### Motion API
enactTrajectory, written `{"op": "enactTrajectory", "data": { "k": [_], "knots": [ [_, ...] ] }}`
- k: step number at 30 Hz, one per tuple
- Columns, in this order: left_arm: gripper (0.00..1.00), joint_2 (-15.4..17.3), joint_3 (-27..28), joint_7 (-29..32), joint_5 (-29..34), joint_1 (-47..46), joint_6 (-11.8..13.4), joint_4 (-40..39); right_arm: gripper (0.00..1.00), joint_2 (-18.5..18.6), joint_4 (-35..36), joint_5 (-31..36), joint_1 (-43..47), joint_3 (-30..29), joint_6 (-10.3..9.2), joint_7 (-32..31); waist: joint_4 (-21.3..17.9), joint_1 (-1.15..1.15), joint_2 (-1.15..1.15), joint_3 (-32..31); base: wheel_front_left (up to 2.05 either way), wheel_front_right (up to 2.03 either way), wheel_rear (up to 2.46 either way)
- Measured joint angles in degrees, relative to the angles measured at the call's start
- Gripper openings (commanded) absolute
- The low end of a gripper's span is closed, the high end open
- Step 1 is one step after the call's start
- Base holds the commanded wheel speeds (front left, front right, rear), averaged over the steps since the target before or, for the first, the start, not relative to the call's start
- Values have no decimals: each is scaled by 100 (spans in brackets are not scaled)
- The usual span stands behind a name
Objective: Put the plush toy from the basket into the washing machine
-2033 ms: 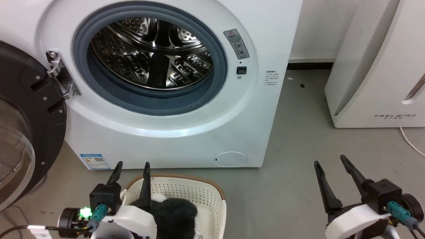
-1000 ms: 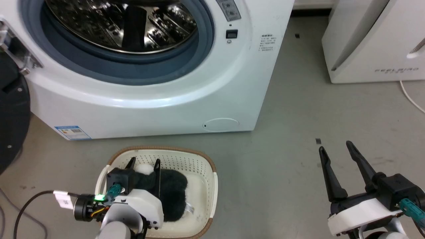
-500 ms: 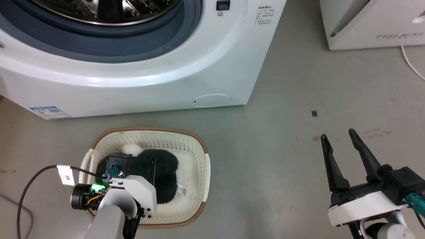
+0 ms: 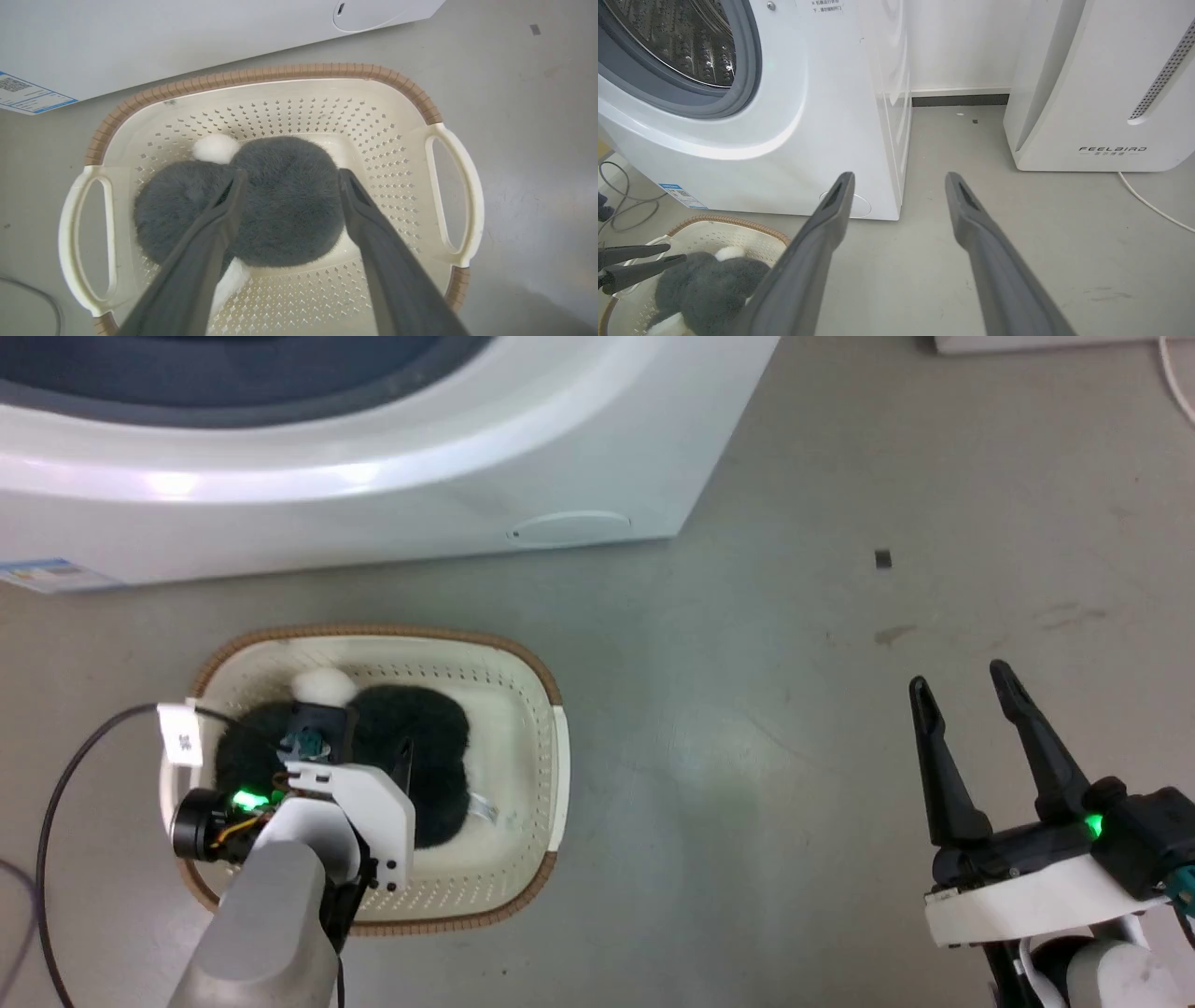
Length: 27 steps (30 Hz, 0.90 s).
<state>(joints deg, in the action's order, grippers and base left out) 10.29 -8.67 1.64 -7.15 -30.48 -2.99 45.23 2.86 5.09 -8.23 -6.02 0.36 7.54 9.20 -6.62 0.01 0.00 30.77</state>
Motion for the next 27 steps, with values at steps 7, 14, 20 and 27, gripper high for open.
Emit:
{"op": "enactTrajectory", "data": {
  "k": [7,14,20,27],
  "knots": [
    [100,213,-202,319,8,-475,-34,468,100,0,60,-98,-131,44,0,65,-99,0,0,517,0,0,0],
    [100,401,-579,600,122,-985,-191,893,100,0,108,-154,-184,93,0,163,-238,0,0,1012,0,0,0],
    [100,577,-719,801,87,-1488,-231,1244,100,0,159,-248,-260,131,0,220,-338,0,0,1421,0,0,0],
    [100,758,-1045,1034,59,-1981,-272,1739,100,0,254,-369,-335,201,0,331,-465,0,0,1988,0,0,0]
  ]
}}
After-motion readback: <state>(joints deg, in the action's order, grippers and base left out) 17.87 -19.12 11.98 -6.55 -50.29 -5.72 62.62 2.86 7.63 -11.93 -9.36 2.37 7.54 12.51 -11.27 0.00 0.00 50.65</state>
